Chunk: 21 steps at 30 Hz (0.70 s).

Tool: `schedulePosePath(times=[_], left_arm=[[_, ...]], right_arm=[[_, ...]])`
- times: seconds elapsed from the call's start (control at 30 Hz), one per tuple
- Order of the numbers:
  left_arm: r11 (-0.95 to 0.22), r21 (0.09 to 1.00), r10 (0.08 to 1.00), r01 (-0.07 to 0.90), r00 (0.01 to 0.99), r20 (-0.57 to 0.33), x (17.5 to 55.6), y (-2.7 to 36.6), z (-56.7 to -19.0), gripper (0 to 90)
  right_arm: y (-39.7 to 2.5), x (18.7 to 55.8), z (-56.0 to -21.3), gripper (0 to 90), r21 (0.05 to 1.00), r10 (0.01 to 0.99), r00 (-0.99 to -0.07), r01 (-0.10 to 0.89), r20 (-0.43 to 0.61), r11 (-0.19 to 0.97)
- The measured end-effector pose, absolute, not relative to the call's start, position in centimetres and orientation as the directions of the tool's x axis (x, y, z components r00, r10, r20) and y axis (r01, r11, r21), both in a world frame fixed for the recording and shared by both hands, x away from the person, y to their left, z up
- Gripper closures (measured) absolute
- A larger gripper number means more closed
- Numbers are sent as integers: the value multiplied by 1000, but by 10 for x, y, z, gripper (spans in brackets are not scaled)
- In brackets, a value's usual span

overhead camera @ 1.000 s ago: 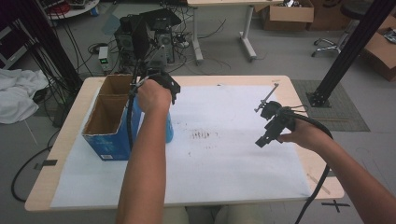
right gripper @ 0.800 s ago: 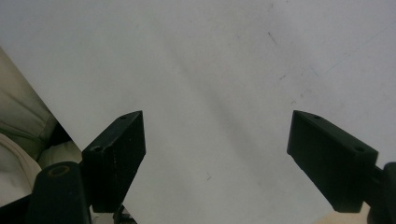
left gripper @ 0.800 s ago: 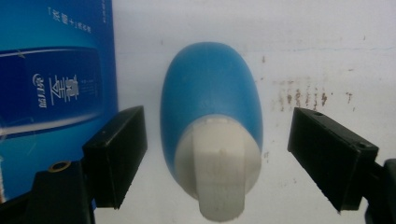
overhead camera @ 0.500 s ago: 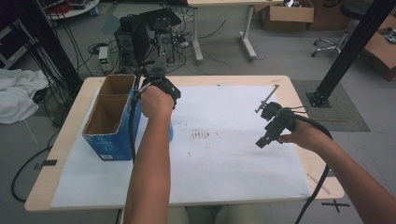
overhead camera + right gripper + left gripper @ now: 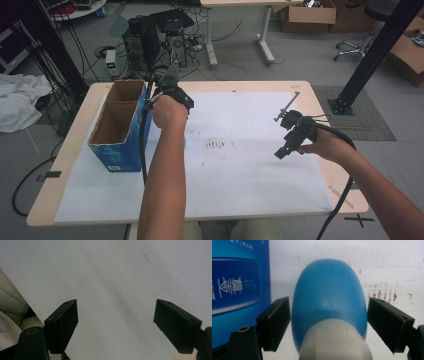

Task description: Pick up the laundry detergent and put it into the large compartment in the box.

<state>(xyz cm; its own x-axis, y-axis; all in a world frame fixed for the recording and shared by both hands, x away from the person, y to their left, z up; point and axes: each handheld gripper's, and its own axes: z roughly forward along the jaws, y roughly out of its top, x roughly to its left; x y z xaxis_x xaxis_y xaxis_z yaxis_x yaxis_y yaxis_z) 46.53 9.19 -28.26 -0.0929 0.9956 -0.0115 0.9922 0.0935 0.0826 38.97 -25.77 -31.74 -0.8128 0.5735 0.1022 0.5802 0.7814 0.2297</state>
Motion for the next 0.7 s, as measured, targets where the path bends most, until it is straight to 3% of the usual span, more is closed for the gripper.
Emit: schedulePosePath(times=[0.7], left_arm=[[92, 72, 996, 993, -91, -11, 466, 91, -290, 240]], right_arm=[[-260, 391, -319, 198, 234, 574, -812, 582, 109, 779]])
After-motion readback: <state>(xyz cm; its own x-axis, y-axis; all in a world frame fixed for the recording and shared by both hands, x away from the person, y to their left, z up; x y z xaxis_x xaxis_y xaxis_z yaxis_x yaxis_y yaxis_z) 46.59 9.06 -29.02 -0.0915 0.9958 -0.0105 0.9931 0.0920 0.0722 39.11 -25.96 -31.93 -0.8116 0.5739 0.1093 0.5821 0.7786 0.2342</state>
